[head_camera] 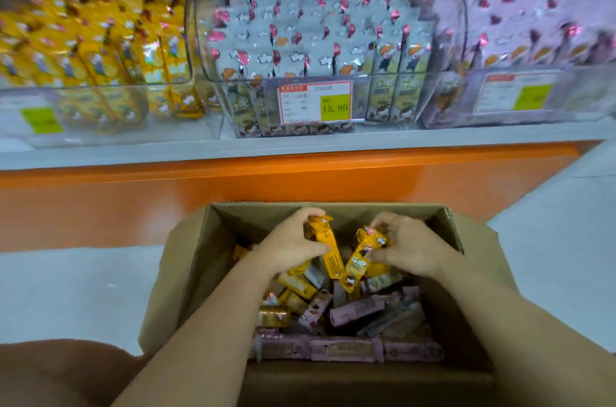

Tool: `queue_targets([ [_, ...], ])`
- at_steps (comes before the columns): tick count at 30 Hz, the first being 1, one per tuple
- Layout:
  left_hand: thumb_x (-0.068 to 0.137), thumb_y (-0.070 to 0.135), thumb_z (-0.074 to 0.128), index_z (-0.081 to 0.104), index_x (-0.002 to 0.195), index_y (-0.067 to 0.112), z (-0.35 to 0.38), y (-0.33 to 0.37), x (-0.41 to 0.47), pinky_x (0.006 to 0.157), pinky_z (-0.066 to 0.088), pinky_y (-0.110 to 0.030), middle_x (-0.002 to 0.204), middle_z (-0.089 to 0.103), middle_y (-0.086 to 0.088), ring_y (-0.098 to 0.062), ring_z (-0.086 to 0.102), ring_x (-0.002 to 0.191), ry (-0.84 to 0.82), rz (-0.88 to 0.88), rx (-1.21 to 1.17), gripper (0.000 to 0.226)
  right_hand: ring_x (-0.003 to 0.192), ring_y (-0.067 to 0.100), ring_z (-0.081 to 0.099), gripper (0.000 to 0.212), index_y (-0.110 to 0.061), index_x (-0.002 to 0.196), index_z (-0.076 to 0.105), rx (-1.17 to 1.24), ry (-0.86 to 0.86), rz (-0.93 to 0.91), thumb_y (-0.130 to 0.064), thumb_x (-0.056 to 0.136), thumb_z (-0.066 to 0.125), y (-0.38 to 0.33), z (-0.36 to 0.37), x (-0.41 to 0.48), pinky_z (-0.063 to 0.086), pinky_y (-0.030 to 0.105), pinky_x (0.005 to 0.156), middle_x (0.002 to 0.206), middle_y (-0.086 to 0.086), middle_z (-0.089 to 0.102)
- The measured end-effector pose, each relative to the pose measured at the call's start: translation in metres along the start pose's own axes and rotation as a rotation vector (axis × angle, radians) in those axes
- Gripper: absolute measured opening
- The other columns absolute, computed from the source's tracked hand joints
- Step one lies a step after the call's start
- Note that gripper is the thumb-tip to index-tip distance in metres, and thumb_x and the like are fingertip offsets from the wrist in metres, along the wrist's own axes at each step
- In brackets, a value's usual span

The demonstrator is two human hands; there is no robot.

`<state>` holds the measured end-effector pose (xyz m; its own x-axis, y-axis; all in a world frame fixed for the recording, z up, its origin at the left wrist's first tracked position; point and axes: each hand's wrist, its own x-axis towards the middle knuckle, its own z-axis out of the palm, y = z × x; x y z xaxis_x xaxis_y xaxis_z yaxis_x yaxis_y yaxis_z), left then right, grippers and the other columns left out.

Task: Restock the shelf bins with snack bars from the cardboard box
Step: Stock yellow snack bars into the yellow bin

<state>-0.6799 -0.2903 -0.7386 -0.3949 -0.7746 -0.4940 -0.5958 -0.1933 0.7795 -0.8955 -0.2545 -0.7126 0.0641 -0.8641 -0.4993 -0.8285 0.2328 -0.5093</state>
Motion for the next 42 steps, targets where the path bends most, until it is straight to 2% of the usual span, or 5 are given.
queue_targets([
  [6,0.08,0.028,0.074,0.039,0.129,0.043,-0.031,0.061,-0.044,0.095,0.049,-0.042,0.14,0.038,0.0,-0.022,0.052,0.122,0.041,0.152,0.062,0.063,0.093,0.019,0.057,0.04,-0.028,0.109,0.056,-0.158,0.15,-0.197,-0.039,0.075,0.075,-0.049,-0.058,-0.055,0.048,0.036,0.082,0.101,-0.003,0.062],
  [16,0.068,0.046,0.076,0.045,0.116,0.056,-0.087,0.136,-0.127,0.094,0.051,-0.042,0.131,0.049,0.005,-0.014,0.058,0.115,0.163,0.459,0.025,0.058,0.097,0.007,0.056,0.039,-0.031,0.108,0.057,-0.083,0.383,-0.485,-0.037,0.074,0.076,-0.124,-0.114,-0.124,0.046,0.031,0.084,0.109,-0.013,0.059],
  [23,0.082,0.017,0.07,0.045,0.122,0.043,-0.154,0.147,-0.171,0.072,0.055,-0.018,0.116,0.047,0.017,0.003,0.063,0.092,0.473,0.676,-0.113,0.054,0.078,0.003,0.05,0.038,-0.035,0.107,0.054,-0.038,0.556,-0.7,-0.039,0.075,0.075,-0.205,-0.12,-0.119,0.039,0.028,0.071,0.091,-0.019,0.052],
  [28,0.081,0.011,0.071,0.046,0.113,0.048,-0.202,0.138,-0.18,0.074,0.054,-0.023,0.113,0.054,0.018,-0.001,0.063,0.094,0.719,0.792,-0.2,0.055,0.106,0.012,0.052,0.044,-0.03,0.115,0.054,-0.073,0.656,-0.799,-0.037,0.076,0.074,-0.26,-0.116,-0.095,0.042,0.033,0.087,0.117,-0.006,0.056],
  [42,0.081,0.029,0.073,0.039,0.124,0.054,-0.278,0.056,-0.179,0.102,0.045,-0.041,0.133,0.049,0.01,-0.012,0.051,0.121,1.231,0.747,-0.26,0.06,0.104,-0.002,0.041,0.037,-0.038,0.111,0.046,-0.113,0.571,-0.862,-0.036,0.082,0.069,-0.361,-0.067,0.007,0.032,0.02,0.081,0.119,-0.015,0.046],
])
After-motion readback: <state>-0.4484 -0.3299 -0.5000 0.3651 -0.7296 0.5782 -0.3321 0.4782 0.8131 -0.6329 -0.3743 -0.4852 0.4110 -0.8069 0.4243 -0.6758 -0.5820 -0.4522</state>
